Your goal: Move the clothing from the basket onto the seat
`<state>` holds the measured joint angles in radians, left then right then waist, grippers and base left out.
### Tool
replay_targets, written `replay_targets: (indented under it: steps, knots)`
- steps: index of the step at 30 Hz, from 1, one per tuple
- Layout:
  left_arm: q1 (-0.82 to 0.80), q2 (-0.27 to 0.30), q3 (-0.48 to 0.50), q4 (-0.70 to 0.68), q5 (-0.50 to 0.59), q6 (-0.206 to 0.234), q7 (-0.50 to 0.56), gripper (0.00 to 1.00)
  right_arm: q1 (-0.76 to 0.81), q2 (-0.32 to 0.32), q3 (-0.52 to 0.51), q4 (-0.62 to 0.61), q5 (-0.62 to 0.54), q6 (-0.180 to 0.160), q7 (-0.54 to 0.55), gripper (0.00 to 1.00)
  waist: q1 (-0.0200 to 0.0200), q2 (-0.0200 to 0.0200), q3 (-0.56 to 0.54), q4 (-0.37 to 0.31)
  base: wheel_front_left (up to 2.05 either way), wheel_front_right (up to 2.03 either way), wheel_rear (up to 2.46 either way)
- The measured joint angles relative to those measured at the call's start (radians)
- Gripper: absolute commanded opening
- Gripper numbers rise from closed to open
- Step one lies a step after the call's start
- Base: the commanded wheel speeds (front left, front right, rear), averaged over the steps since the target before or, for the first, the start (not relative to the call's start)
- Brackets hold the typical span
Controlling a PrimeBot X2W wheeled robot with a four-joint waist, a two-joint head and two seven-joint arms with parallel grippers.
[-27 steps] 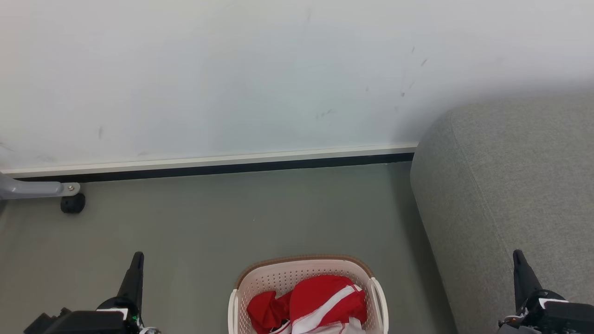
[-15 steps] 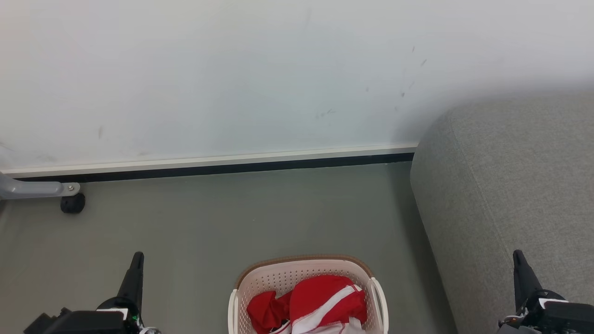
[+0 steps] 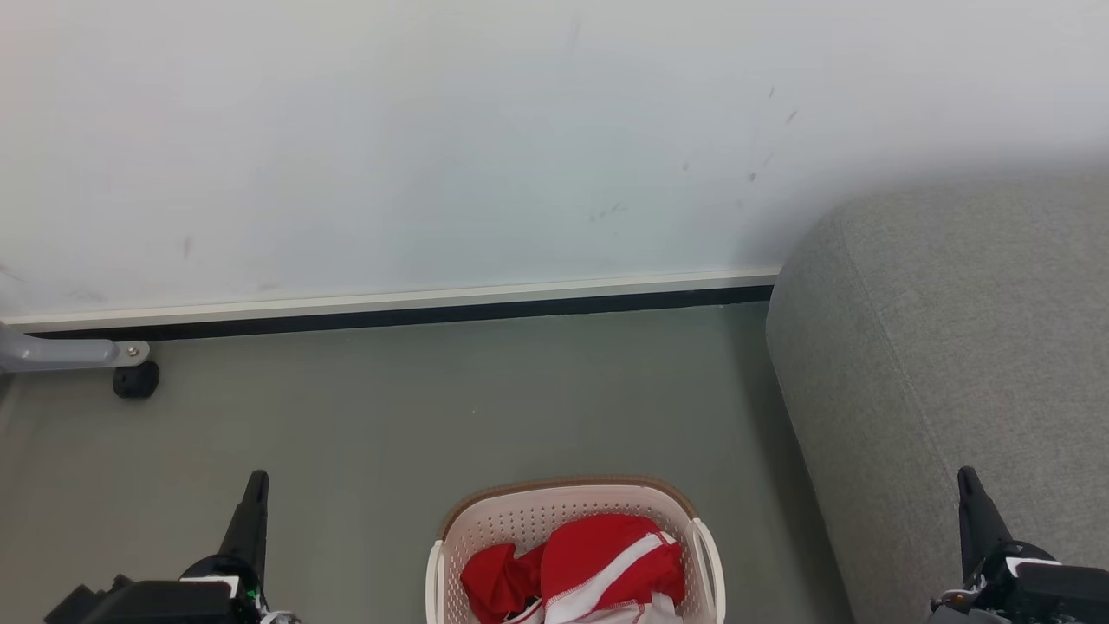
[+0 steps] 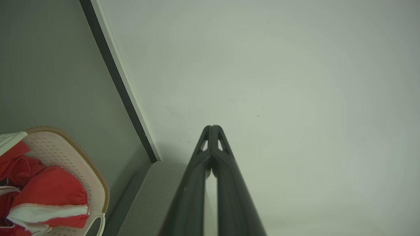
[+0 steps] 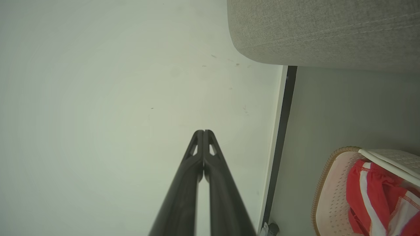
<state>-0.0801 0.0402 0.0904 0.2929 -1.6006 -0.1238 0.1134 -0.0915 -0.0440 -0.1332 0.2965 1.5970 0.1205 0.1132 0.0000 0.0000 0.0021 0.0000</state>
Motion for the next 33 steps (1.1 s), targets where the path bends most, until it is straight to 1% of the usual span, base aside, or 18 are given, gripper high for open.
replay_targets:
  steps: [1,2,7,15,18,25,33]
  knots:
    - [0.0,0.0,0.0,0.0,0.0,0.0,0.0,0.0,0.0,0.0,0.0,0.0,0.0,0.0,0.0,0.0,0.0,0.0,0.0,0.0,0.0,0.0,0.0]
    - [0.001,-0.001,0.0,0.002,0.0,0.0,0.0,1.0,0.001,0.001,0.0,0.003,0.0,0.0,0.0,1.0,0.0,0.0,0.0,0.0,0.0,0.0,0.0]
    - [0.042,-0.012,-0.007,0.048,0.0,0.002,-0.001,1.0,0.037,0.015,0.007,0.048,0.0,-0.005,-0.001,1.0,0.0,0.0,0.0,0.0,0.0,0.0,0.0]
    - [0.048,-0.012,-0.037,0.042,0.013,0.002,-0.029,1.0,0.043,0.016,0.03,0.048,-0.002,-0.006,-0.028,1.0,0.0,0.0,-0.002,0.001,0.0,0.0,0.0]
    - [0.048,-0.012,-0.042,0.035,0.038,0.003,-0.038,1.0,0.043,0.016,0.031,0.044,-0.006,-0.006,-0.037,1.0,0.0,0.0,-0.003,0.001,0.0,0.0,0.0]
    - [0.048,-0.011,-0.056,0.013,0.098,0.022,-0.066,1.0,0.044,0.016,0.038,0.031,-0.048,-0.008,-0.066,1.0,0.0,0.0,-0.005,0.001,0.0,0.0,0.0]
    - [0.047,-0.011,-0.077,-0.016,0.207,0.046,-0.093,1.0,0.045,0.015,0.057,0.002,-0.153,-0.048,-0.093,1.0,0.0,0.0,-0.006,0.0,0.0,0.0,0.0]
